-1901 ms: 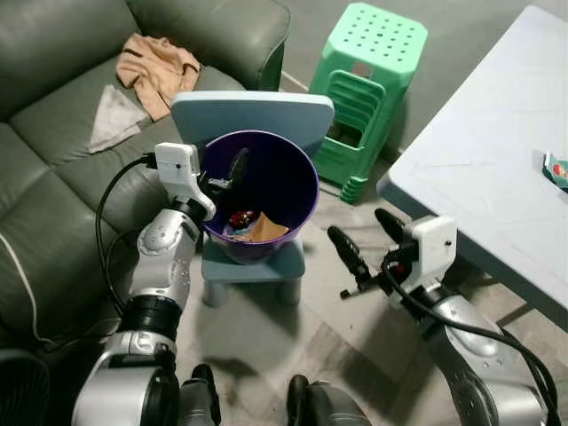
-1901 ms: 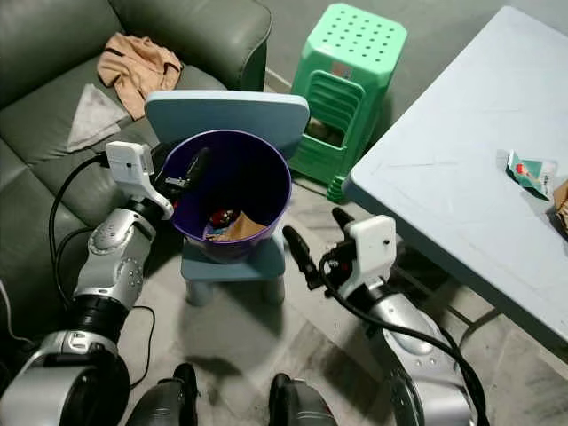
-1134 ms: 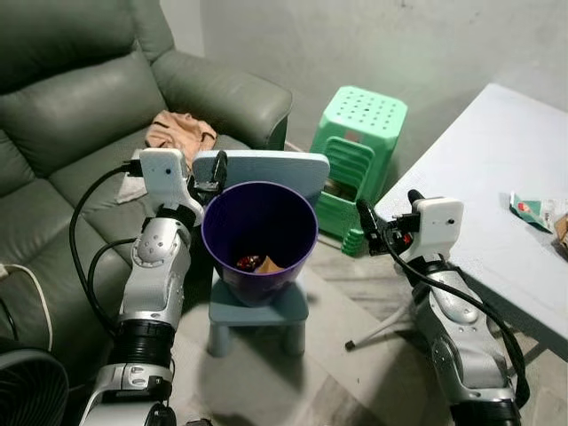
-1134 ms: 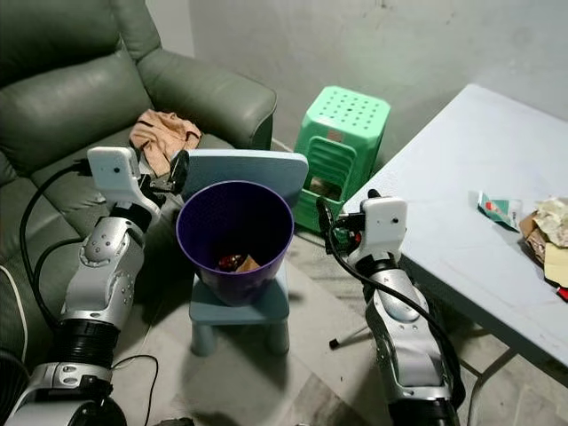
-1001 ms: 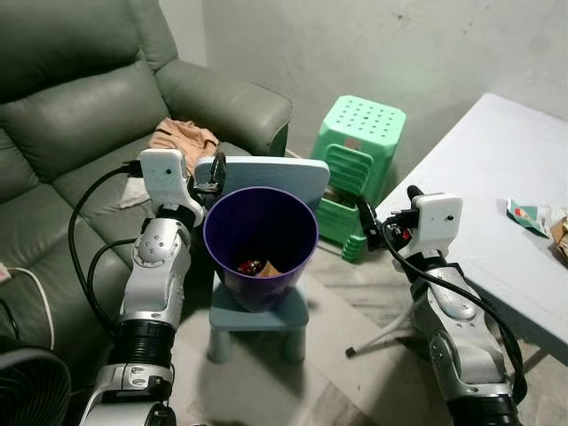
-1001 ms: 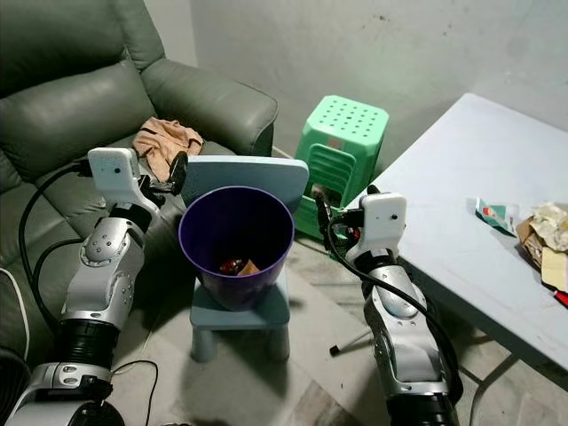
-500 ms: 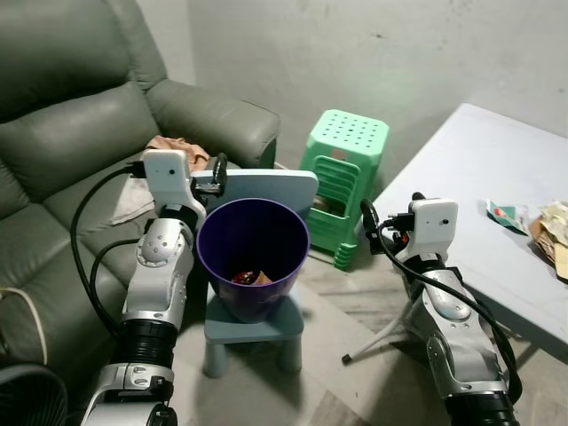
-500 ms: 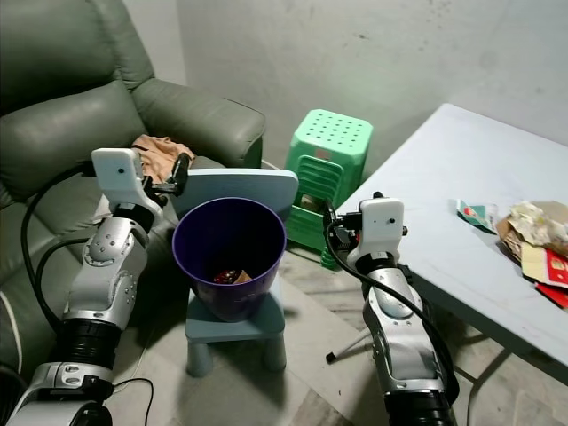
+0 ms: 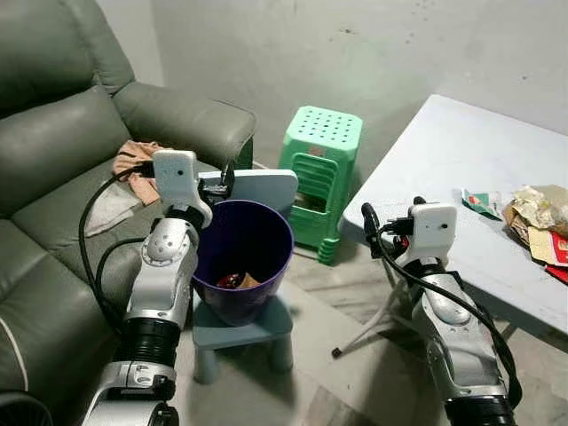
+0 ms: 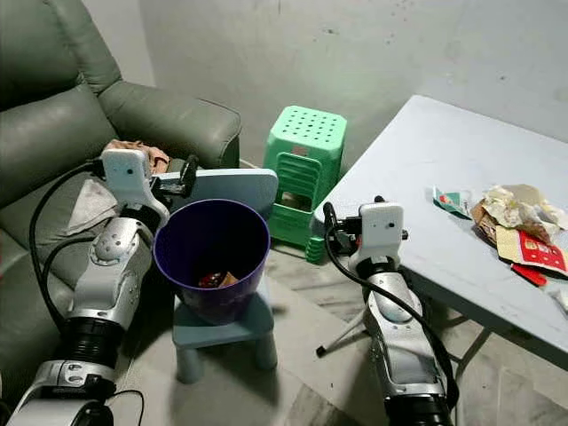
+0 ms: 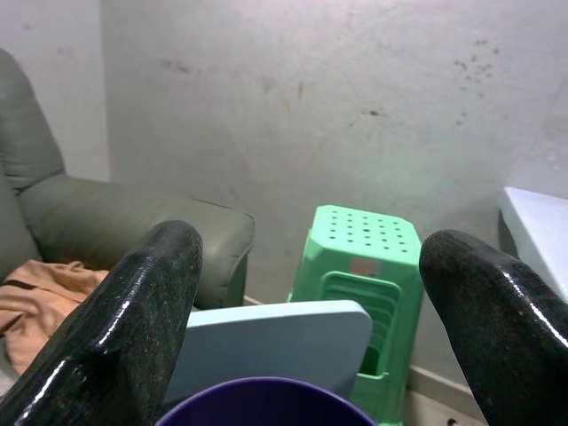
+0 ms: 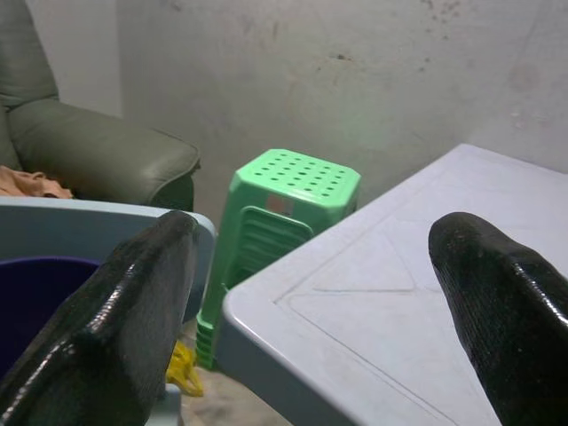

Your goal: Picking trash to rubbish bin

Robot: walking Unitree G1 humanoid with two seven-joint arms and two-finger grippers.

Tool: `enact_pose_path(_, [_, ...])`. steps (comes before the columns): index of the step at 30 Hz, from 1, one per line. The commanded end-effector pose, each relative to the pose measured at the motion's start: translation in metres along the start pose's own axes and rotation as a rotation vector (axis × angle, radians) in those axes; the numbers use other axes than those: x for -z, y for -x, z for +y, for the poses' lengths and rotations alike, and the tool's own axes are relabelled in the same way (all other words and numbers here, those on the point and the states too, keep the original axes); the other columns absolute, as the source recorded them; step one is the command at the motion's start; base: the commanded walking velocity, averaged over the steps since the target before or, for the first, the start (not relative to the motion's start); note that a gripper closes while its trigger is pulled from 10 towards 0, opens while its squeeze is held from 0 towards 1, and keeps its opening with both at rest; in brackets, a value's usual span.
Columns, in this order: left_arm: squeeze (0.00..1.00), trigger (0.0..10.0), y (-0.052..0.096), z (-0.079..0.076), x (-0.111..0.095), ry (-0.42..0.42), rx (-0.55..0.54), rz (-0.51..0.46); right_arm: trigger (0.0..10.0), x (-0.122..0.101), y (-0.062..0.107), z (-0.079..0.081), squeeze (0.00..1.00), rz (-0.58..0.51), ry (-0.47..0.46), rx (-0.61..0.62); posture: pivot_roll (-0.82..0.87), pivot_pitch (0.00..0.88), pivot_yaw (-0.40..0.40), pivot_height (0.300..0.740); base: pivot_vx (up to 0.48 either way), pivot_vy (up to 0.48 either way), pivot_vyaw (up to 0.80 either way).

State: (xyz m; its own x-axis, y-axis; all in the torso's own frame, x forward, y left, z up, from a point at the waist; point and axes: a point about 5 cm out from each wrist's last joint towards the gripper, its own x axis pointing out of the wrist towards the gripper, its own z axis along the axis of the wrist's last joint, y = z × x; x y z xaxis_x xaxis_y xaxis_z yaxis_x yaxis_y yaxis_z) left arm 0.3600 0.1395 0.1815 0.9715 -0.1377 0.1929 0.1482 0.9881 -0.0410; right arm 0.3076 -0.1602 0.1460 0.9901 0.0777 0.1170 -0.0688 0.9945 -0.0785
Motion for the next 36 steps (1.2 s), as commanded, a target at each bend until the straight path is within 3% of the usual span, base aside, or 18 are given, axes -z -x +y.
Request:
enact_pose_path(1, [0.0, 10.0, -0.0029, -0.0052, 0.0007, 0.003, 0.026, 0.018, 10.0, -0.0021, 0.0022, -0.0035, 0.0, -0.013, 0.005, 0.017, -0.1, 0.0, -0.051, 0.74, 0.0, 0.0, -0.69])
enact_pose_path(36, [0.0, 10.0, -0.0022, -0.0024, 0.0068, 0.045, 0.016, 0.064, 10.0, -0.0024, 0.0061, -0.0029, 0.0, -0.006, 0.012, 0.012, -0.11, 0.004, -0.056, 0.74, 0.0, -0.279, -0.7])
